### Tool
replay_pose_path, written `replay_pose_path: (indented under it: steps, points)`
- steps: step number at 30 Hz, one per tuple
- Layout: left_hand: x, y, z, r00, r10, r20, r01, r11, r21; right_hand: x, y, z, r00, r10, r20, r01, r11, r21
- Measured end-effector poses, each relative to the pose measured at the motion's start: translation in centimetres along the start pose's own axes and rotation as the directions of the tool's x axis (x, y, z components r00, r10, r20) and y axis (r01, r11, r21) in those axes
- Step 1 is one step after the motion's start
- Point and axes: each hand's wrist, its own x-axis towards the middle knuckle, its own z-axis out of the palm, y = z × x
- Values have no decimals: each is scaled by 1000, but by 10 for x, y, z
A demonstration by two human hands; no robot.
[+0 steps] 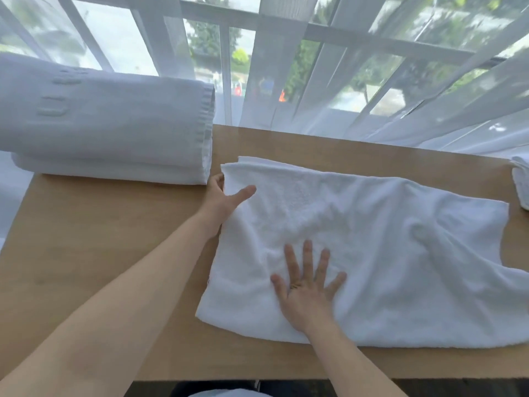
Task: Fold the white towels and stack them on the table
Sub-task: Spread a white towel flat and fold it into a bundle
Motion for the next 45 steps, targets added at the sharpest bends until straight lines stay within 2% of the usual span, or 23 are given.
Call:
replay_pose_path:
  steps: [2, 5, 7, 9, 10, 12, 14, 15, 16, 18, 20, 21, 25, 28, 30, 32, 35, 36, 37, 40, 42, 45]
  points:
    - [18, 10, -1, 993, 77, 91, -91, 982, 164, 1, 0, 0, 1000, 6, -5, -6, 1000, -3]
    - [33, 11, -4, 952, 243, 186, -301, 849, 435, 3, -2, 1, 1000, 26, -14, -25, 1000, 11]
    - [33, 3, -4, 950, 289, 117, -306, 798, 519, 4, -2, 1, 999, 36, -33, -36, 999, 9]
    - [26, -8, -5, 970, 241, -27, -193, 835, 516, 4, -2, 2, 999, 38, -36, -38, 999, 3]
    - [18, -14, -5, 959, 274, -77, -194, 828, 526, 4, -2, 3, 998, 41, -40, -41, 999, 3]
    - [-3, -25, 3, 880, 465, -95, -298, 697, 653, 6, -2, 4, 997, 50, -54, -50, 999, -5]
    - [-30, -40, 23, 778, 628, 16, -436, 522, 733, 7, -2, 5, 997, 51, -52, -51, 999, -1]
    - [-43, -49, 35, 765, 633, 120, -509, 480, 715, 7, -2, 5, 998, 45, -54, -45, 999, 9]
    - [-54, -61, 45, 779, 581, 235, -550, 455, 700, 7, -1, 5, 998, 32, -58, -31, 999, 20]
    - [-65, -85, 52, 825, 394, 404, -533, 307, 789, 6, 2, 3, 997, -12, -71, 16, 998, 59]
    - [-64, -103, 45, 828, 347, 441, -504, 113, 856, 3, 12, 1, 990, -71, -120, 85, 990, 111]
    - [-63, -106, 42, 824, 349, 446, -497, 66, 865, 1, 22, -1, 983, -96, -155, 114, 987, 116]
    - [-67, -101, 50, 857, 362, 368, -411, 47, 910, -6, 85, -11, 953, -168, -251, 187, 981, 50]
    - [-91, -112, 75, 865, 403, 298, -356, 76, 931, -5, 137, -21, 952, -88, -294, 109, 992, 57]
    - [-115, -130, 98, 860, 365, 358, -392, 24, 919, -3, 170, -27, 950, -13, -313, 49, 993, 108]
    - [-122, -141, 118, 896, 316, 310, -324, -11, 946, 0, 203, -32, 943, 15, -332, 19, 995, 99]
    - [-109, -136, 161, 959, 268, 96, -144, 166, 976, 0, 250, -35, 926, -11, -378, 45, 996, 82]
    - [-105, -132, 184, 956, 274, 104, -163, 202, 966, -1, 263, -37, 915, -5, -404, 56, 992, 114]
    - [-104, -128, 210, 941, 291, 172, -239, 213, 947, -2, 275, -40, 905, 6, -426, 67, 985, 157]
    - [-106, -122, 301, 842, 279, 461, -504, 106, 857, -10, 308, -46, 856, 22, -517, 114, 967, 230]
    - [-100, -118, 359, 795, 262, 546, -581, 75, 810, -14, 330, -52, 798, 69, -599, 109, 960, 256]
    - [-81, -99, 426, 765, 269, 585, -637, 179, 750, -19, 365, -60, 714, 250, -653, 15, 928, 372]
